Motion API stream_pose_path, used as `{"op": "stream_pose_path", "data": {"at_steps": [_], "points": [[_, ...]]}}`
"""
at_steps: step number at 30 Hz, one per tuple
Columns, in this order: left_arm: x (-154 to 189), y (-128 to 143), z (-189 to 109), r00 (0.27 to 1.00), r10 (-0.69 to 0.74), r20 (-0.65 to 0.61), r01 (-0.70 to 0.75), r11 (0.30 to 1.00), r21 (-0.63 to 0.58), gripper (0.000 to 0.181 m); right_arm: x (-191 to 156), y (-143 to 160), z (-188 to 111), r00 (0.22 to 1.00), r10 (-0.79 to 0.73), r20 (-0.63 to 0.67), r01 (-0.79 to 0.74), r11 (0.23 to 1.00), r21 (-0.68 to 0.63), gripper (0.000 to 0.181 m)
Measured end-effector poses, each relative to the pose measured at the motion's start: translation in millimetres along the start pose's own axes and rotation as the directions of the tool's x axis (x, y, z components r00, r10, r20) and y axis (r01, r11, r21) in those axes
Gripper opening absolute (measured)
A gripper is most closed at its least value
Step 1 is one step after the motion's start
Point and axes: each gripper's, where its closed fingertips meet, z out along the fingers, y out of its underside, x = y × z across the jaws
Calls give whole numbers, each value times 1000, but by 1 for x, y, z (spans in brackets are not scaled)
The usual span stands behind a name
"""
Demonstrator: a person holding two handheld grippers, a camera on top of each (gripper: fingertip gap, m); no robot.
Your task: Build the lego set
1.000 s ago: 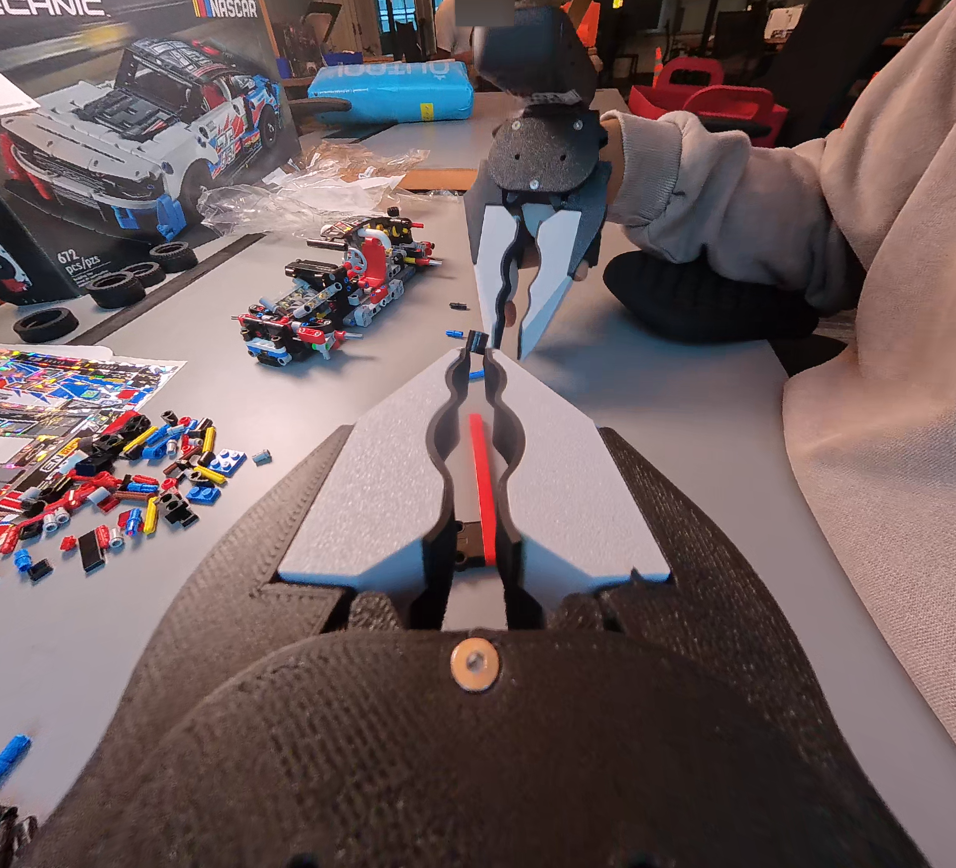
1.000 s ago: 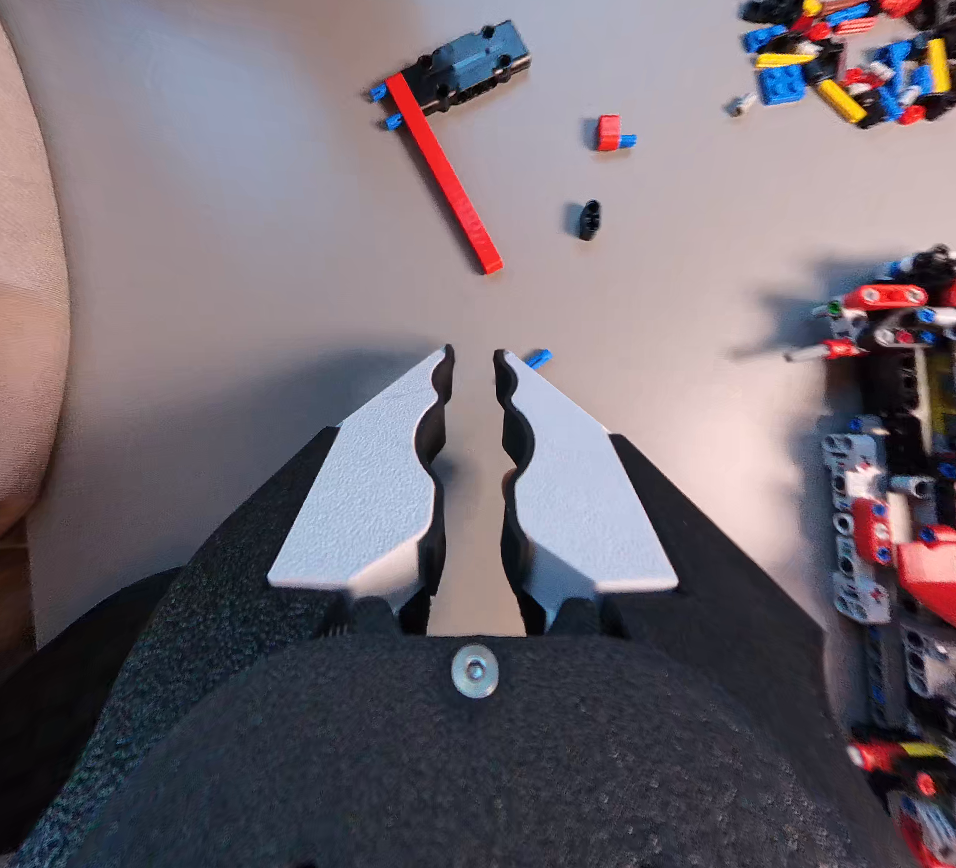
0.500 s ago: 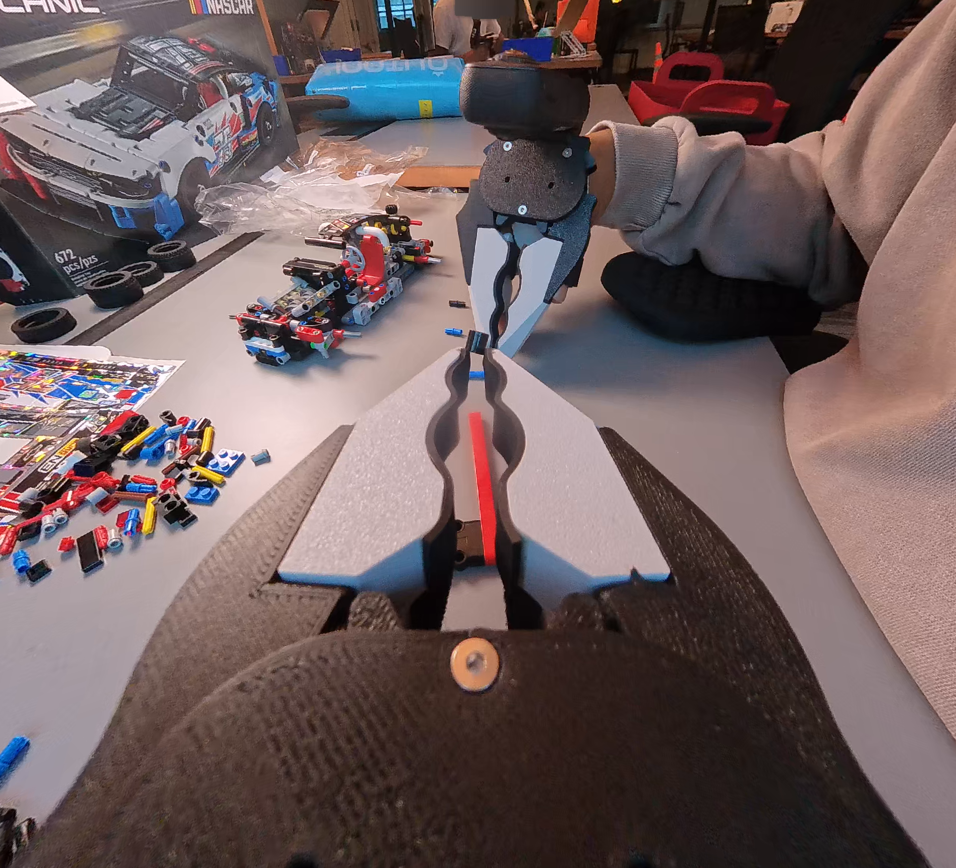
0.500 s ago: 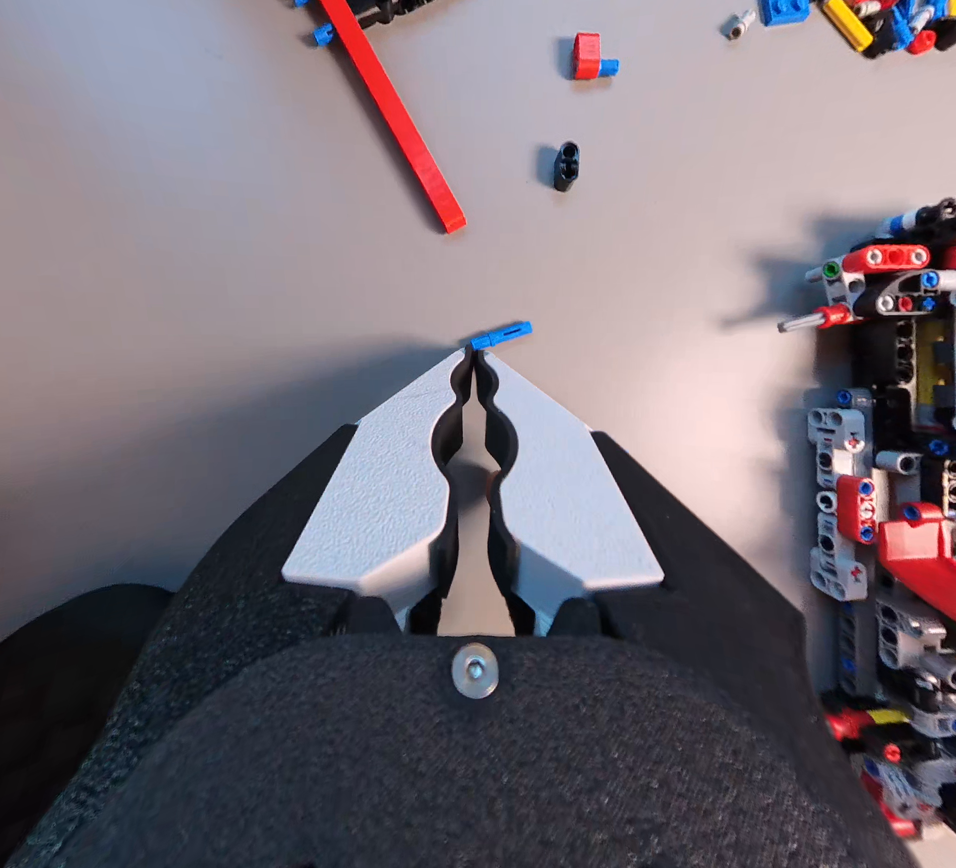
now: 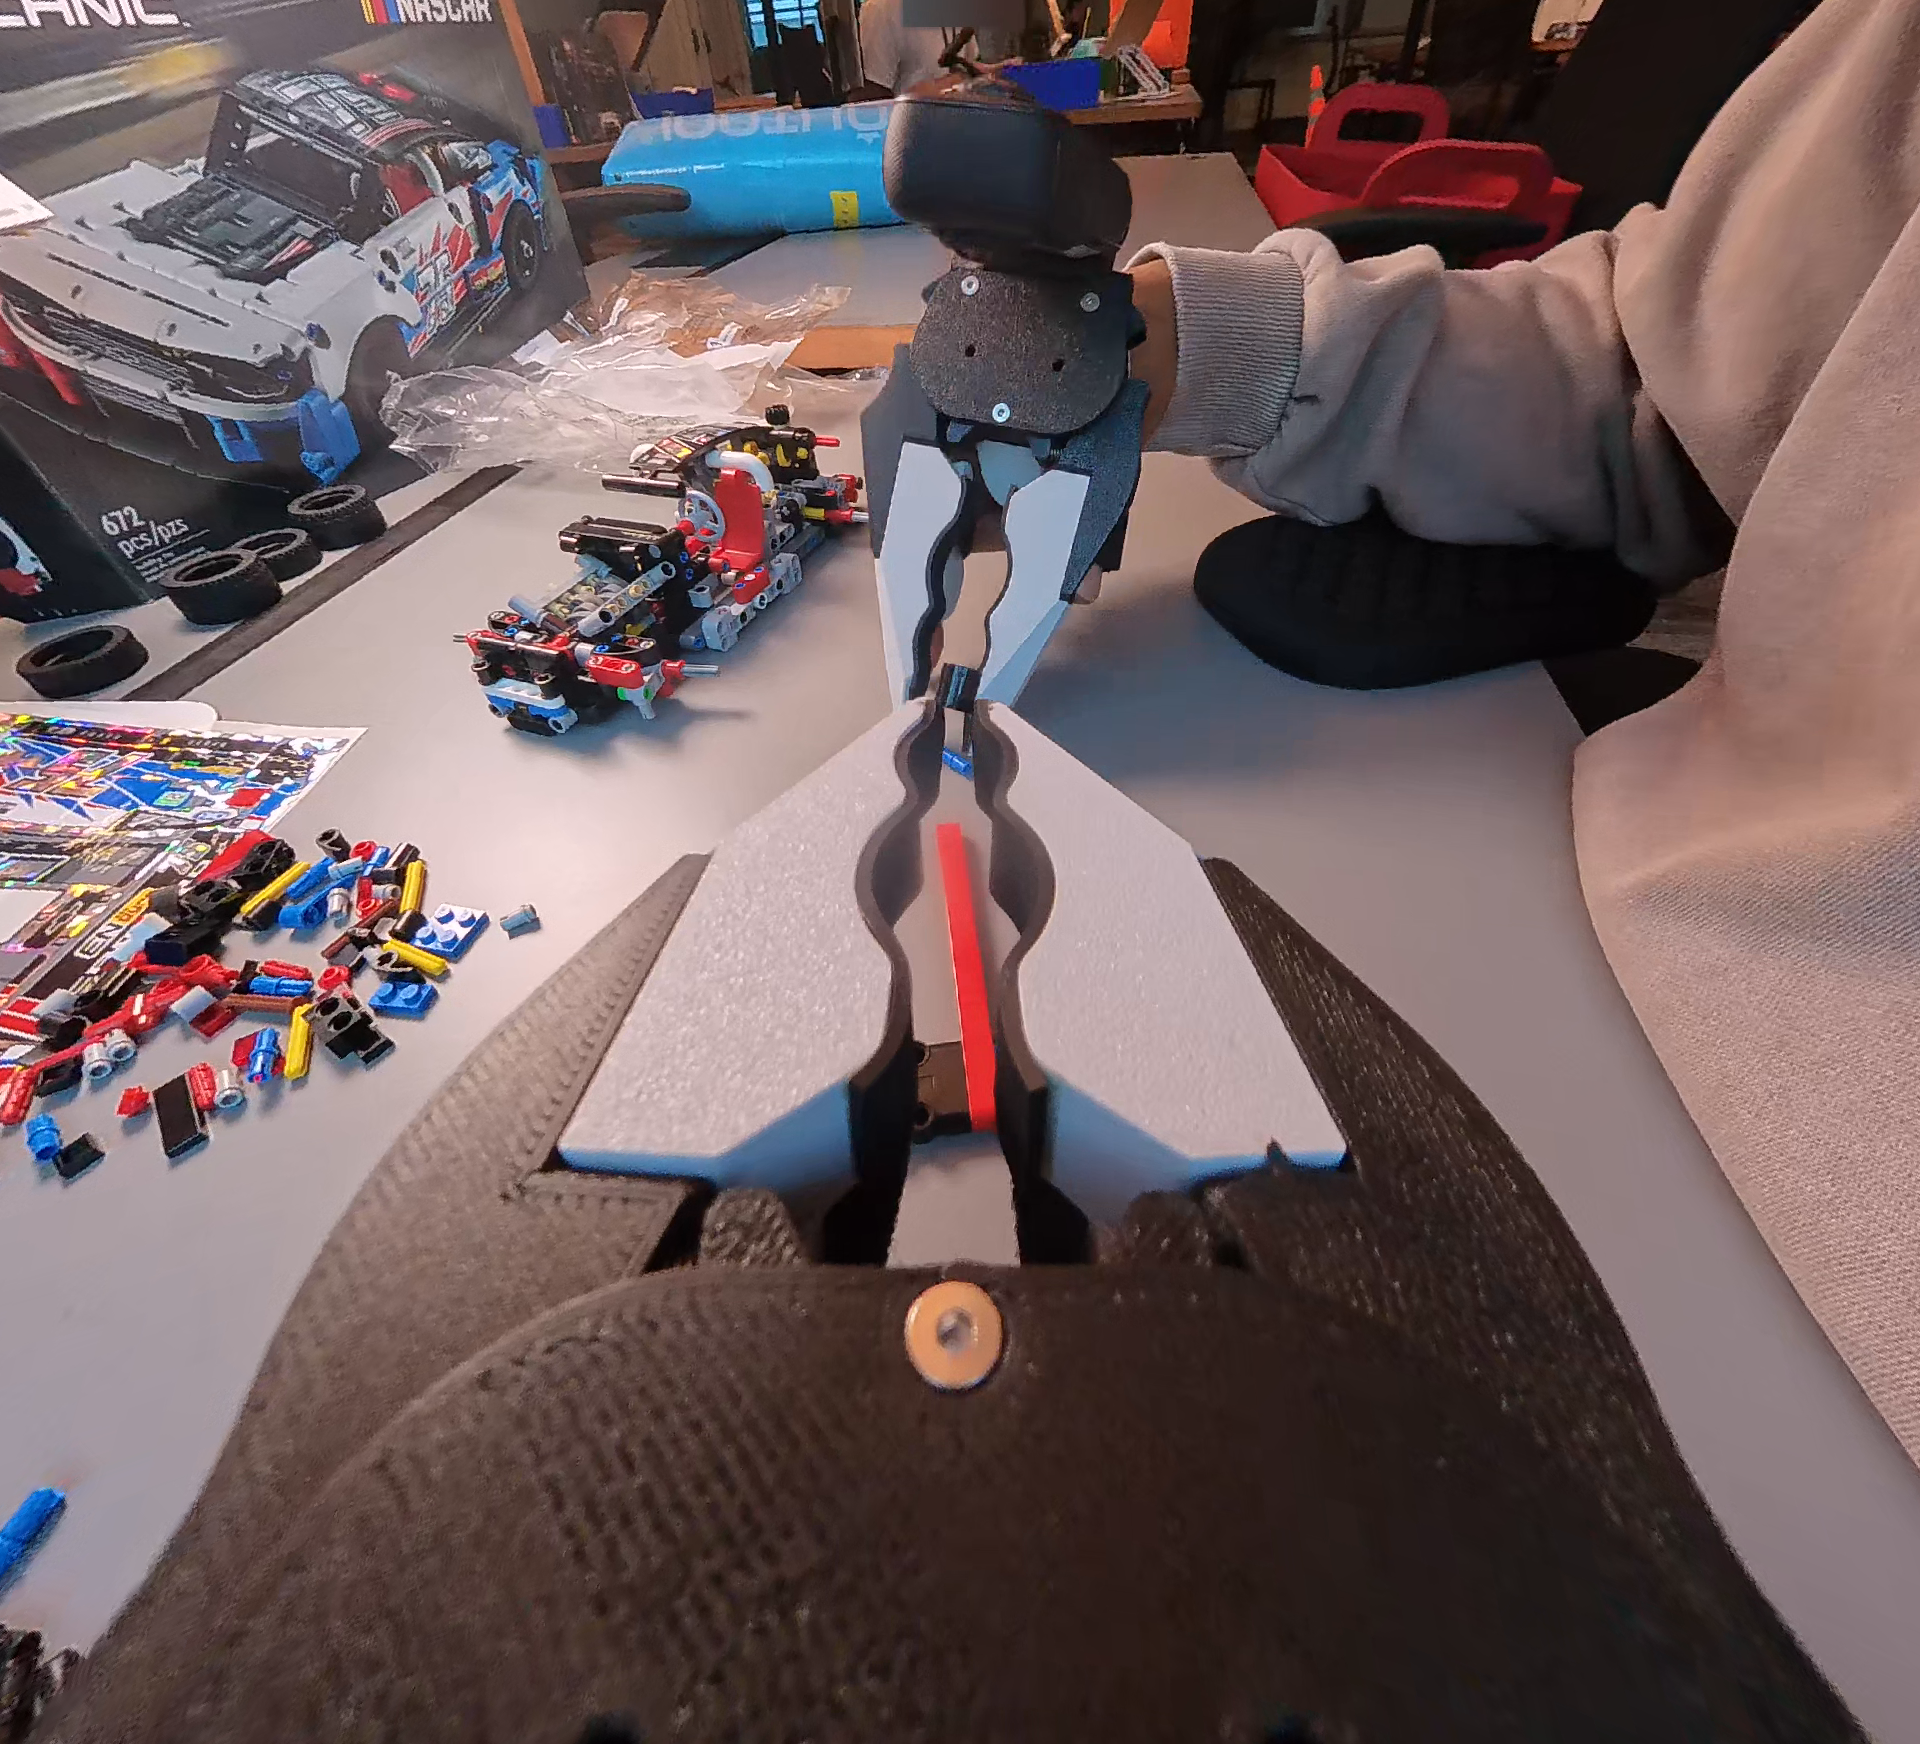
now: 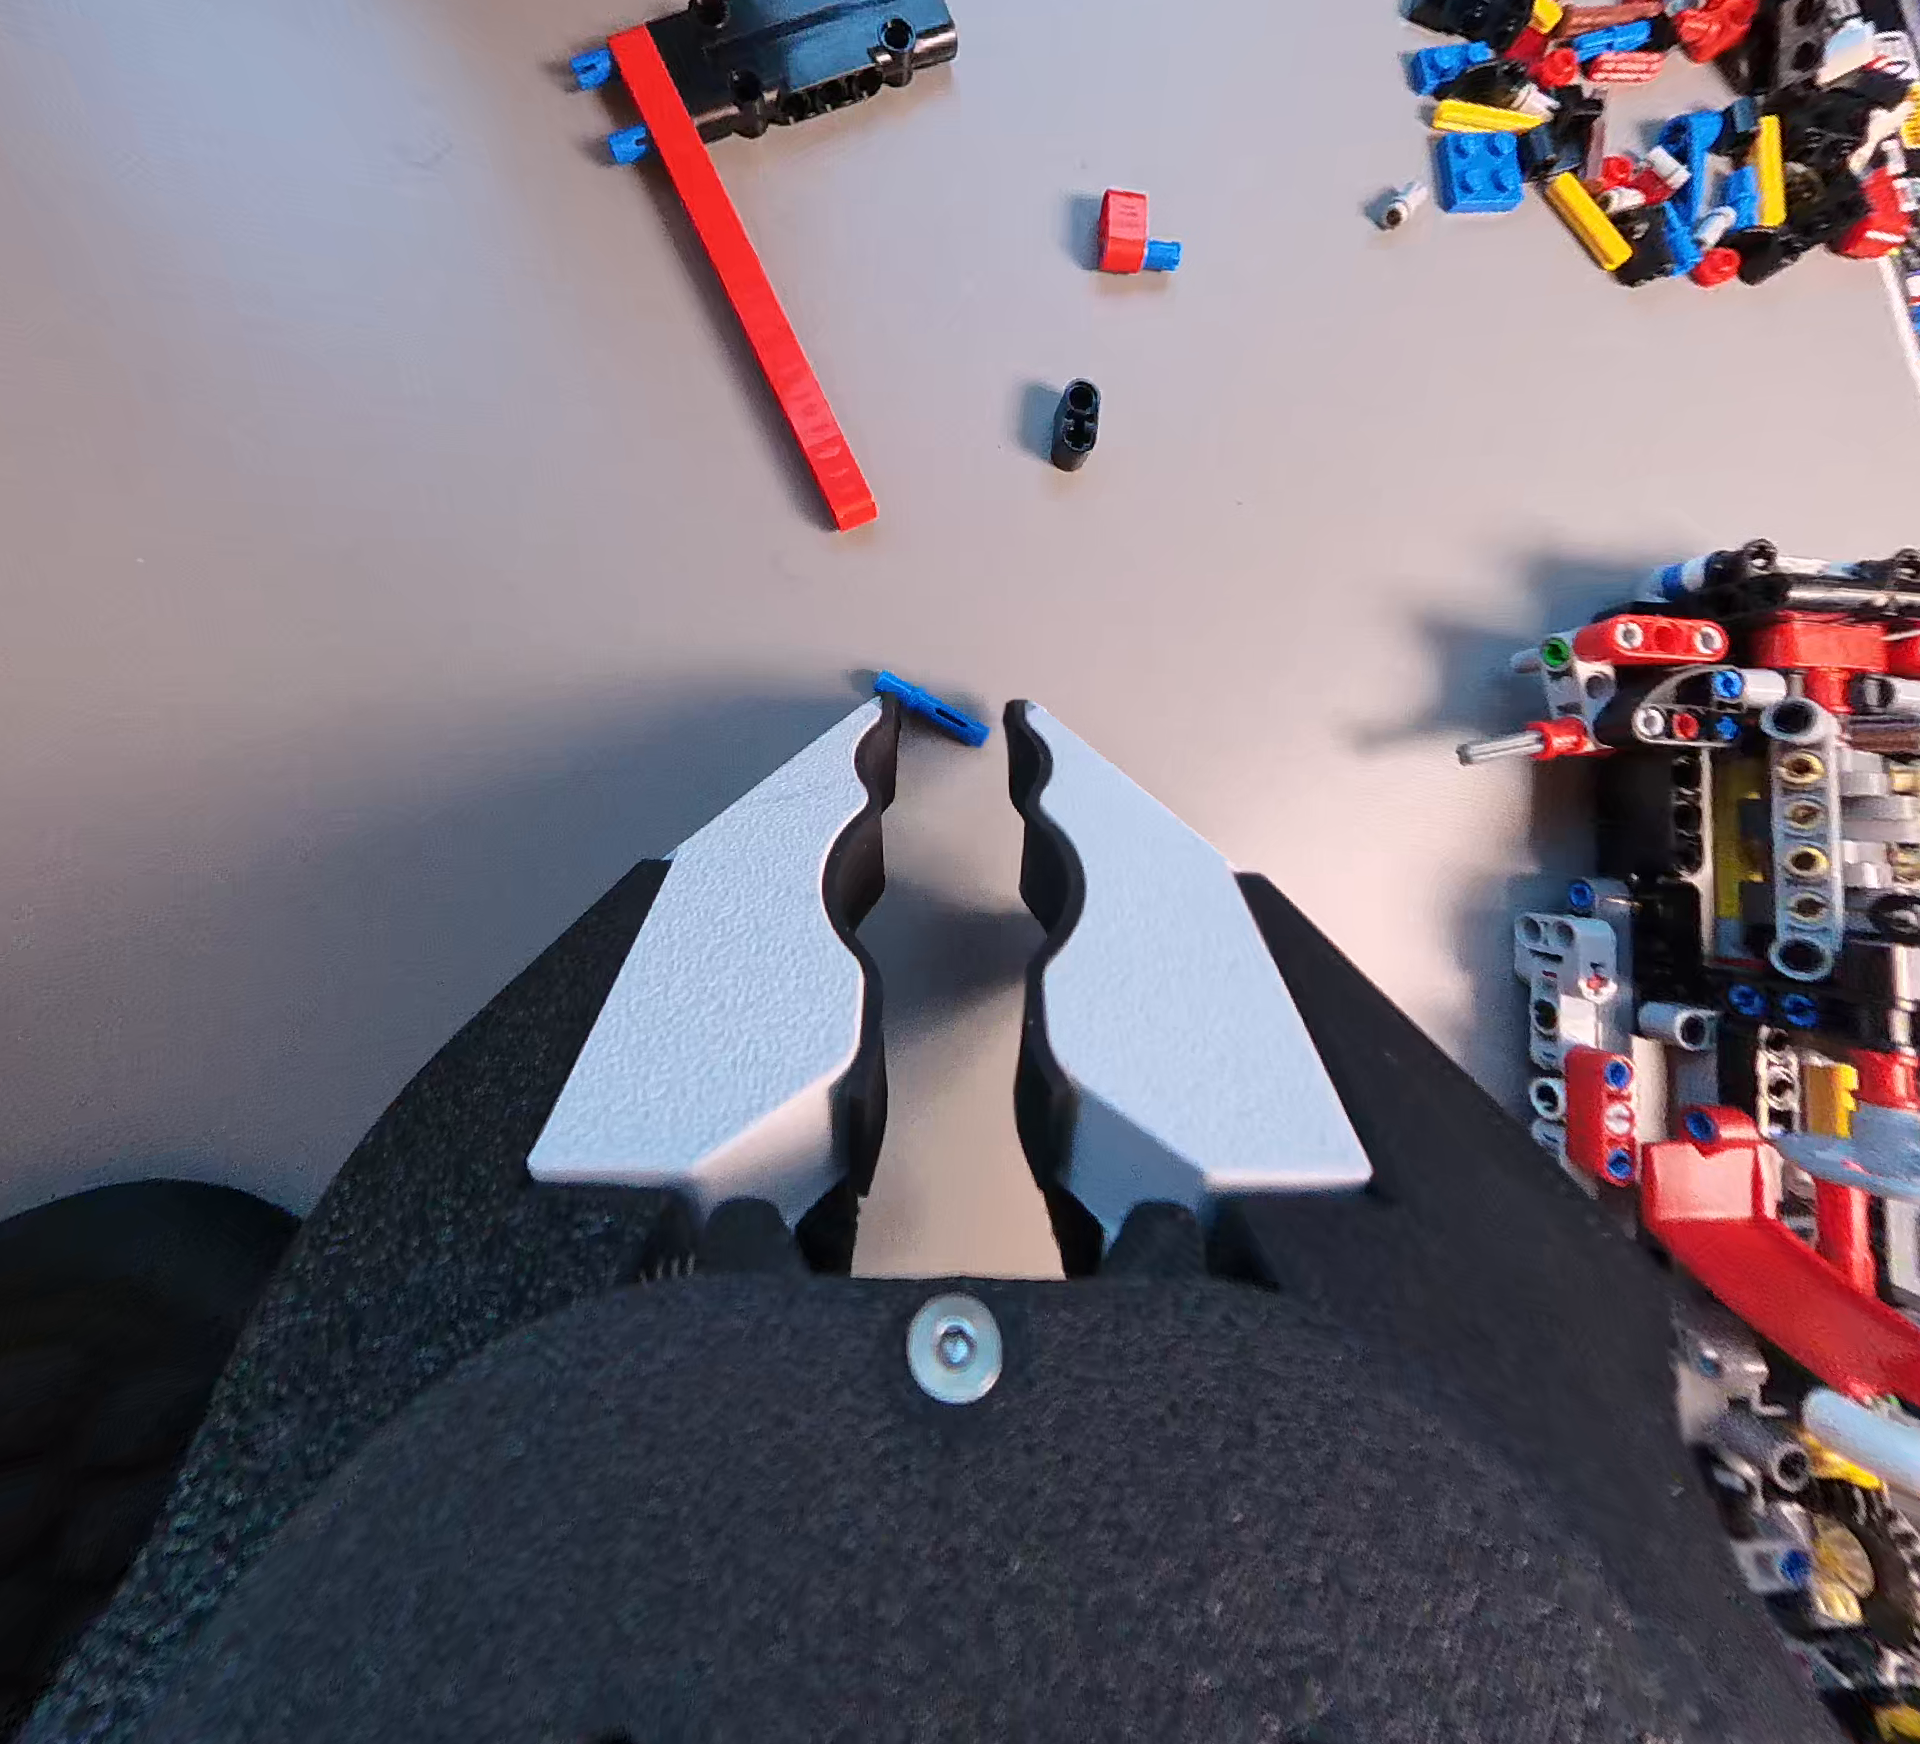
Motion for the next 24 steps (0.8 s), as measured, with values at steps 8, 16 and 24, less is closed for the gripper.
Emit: {"op": "stream_pose_path", "data": {"at_steps": [8, 16, 24], "points": [[0, 2, 0, 1000, -3, -2, 3, 1000, -5, 3, -8, 4, 1, 1000, -19, 14, 20, 999, -43, 4], [0, 3, 2, 1000, 9, 3, -9, 1000, -14, 3, -7, 2, 3, 1000, 19, 15, -18, 999, -35, 2], [-9, 5, -1, 997, 47, 63, -45, 998, -31, 3, -2, -7, -4, 999, 35, -24, -34, 999, 38, 1]]}}
